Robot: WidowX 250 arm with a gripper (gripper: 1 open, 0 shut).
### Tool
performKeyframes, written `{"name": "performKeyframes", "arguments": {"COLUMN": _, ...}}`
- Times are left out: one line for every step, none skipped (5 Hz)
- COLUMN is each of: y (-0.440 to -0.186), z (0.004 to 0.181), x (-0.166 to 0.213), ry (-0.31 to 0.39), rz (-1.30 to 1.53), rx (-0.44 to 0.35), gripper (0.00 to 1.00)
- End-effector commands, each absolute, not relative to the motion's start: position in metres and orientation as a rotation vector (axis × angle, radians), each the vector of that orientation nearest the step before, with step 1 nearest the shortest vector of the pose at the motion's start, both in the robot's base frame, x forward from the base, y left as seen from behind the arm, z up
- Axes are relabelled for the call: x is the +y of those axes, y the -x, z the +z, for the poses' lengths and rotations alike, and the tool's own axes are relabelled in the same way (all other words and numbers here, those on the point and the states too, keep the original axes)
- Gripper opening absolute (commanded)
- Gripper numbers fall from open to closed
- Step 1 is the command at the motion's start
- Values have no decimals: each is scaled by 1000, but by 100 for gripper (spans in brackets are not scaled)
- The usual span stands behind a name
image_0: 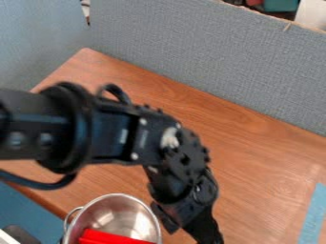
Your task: Put the red object in the metal pot
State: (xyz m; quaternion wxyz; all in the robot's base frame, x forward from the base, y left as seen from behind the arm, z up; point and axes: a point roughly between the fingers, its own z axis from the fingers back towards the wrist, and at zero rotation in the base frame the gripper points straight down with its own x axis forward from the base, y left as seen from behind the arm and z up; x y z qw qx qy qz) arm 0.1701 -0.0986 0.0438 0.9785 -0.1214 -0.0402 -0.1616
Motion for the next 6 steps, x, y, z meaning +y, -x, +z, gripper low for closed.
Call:
{"name": "performKeyframes", "arguments": {"y": -205, "z": 26, "x": -102, "ry": 217, "rz": -244, "rx": -68, "gripper": 100}}
{"name": "performKeyframes", "arguments": {"y": -234, "z": 6, "x": -107, "ry": 235, "rz": -141, "rx": -56, "gripper": 100}}
{"name": "performKeyframes", "arguments": {"y": -200, "z": 23, "x": -94, "ry": 216, "rz": -127, "rx": -53, "gripper": 100}}
{"name": "performKeyframes", "arguments": {"y": -172, "z": 36, "x": -83, "ry": 207, "rz": -104, "rx": -1, "gripper": 100}}
{"name": "performKeyframes", "arguments": {"y": -172, "z": 37, "x": -79, "ry": 191, "rz": -114, "rx": 74, "gripper": 100}}
{"name": "performKeyframes", "arguments": {"y": -175, "z": 37, "x": -79, "ry": 163, "rz": -155, "rx": 135, "gripper": 100}}
